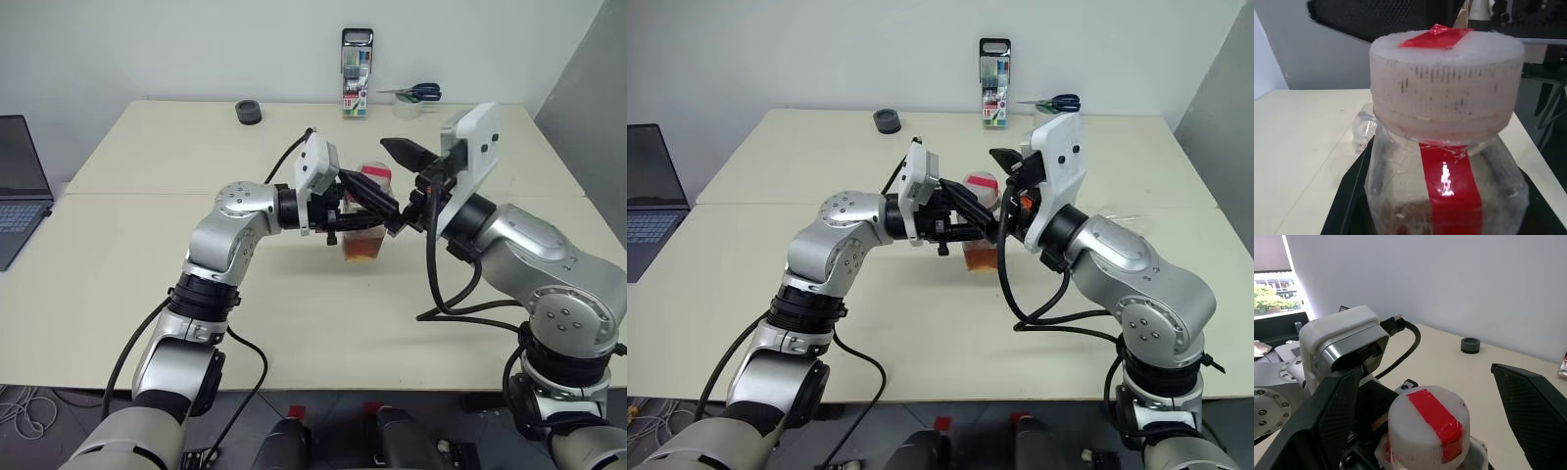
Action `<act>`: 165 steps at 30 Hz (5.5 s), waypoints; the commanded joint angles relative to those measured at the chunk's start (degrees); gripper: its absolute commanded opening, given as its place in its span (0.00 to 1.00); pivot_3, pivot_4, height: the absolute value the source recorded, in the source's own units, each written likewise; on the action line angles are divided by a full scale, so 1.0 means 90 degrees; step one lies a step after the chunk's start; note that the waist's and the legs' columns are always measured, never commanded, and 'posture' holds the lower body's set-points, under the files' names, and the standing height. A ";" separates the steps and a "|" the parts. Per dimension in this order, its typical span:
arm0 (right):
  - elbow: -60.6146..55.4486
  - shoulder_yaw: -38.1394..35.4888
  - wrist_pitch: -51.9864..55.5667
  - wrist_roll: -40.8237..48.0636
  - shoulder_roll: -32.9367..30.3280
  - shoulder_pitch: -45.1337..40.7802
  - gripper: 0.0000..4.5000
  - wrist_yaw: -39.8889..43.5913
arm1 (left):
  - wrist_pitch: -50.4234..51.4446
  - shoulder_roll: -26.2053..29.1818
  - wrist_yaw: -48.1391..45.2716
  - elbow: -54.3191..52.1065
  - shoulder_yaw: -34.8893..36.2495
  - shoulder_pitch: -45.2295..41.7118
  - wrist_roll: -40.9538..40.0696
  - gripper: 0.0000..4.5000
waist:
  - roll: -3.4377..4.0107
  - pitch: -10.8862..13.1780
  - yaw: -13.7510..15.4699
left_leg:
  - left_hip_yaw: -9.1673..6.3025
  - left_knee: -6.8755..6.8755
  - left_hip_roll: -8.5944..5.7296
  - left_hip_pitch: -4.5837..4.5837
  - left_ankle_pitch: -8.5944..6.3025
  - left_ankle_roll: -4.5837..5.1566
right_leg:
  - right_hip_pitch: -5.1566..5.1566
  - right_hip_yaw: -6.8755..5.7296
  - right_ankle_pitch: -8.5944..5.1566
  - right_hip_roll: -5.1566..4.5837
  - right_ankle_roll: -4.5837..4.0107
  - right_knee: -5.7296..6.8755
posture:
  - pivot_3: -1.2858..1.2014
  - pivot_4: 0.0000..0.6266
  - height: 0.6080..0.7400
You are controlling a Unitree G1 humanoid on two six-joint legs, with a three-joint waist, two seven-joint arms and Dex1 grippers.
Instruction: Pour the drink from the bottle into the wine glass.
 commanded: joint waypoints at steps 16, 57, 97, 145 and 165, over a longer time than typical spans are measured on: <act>0.0048 -0.0003 -0.0264 -0.0166 -0.0037 -0.0109 0.47 0.0152 | -0.0198 0.0016 0.0027 -0.0006 0.0128 -0.0133 -0.0007 0.40 | 0.0000 0.0000 -0.0001 | 0.0000 0.0000 0.0000 0.0000 0.0000 0.0000 | 0.0000 0.0000 0.0000 0.0002 0.0000 0.0000 | 0.52 0.24 1.00; 0.1692 -0.0625 -0.0463 -0.0074 -0.1390 -0.0563 1.00 0.3157 | 0.0148 0.0229 -0.0377 -0.0194 0.0308 -0.0330 -0.0264 0.40 | 0.0000 0.0001 0.0002 | 0.0000 0.0002 0.0002 -0.0010 0.0000 0.0000 | -0.0007 -0.0002 0.0001 -0.0005 -0.0001 -0.0003 | 0.52 0.24 1.00; 0.1030 -0.0376 -0.0197 0.0397 -0.0651 -0.0720 0.39 0.1924 | 0.0082 0.0128 -0.0327 -0.0168 0.0210 -0.0372 -0.0271 0.40 | 0.0001 0.0000 -0.0009 | 0.0003 0.0003 -0.0004 -0.0012 0.0000 0.0001 | -0.0011 -0.0001 0.0001 -0.0002 -0.0001 0.0003 | 0.52 0.24 1.00; 0.0925 -0.0290 -0.0892 -0.0130 -0.0590 -0.0357 0.99 0.1315 | 0.0175 -0.0006 -0.0325 -0.0278 0.0171 -0.0371 -0.0285 0.40 | 0.0001 0.0000 -0.0005 | 0.0002 0.0012 -0.0005 -0.0028 0.0000 0.0001 | -0.0022 -0.0004 0.0001 -0.0007 -0.0001 0.0007 | 0.52 0.24 1.00; 0.0716 -0.0968 -0.0578 0.0530 -0.1279 -0.0060 0.99 0.1443 | 0.0133 0.0018 -0.0219 -0.0295 0.0165 -0.0354 -0.0314 0.40 | 0.0001 0.0001 -0.0004 | 0.0002 0.0012 -0.0004 -0.0029 0.0000 0.0001 | -0.0022 -0.0004 0.0001 -0.0007 -0.0001 0.0006 | 0.52 0.24 1.00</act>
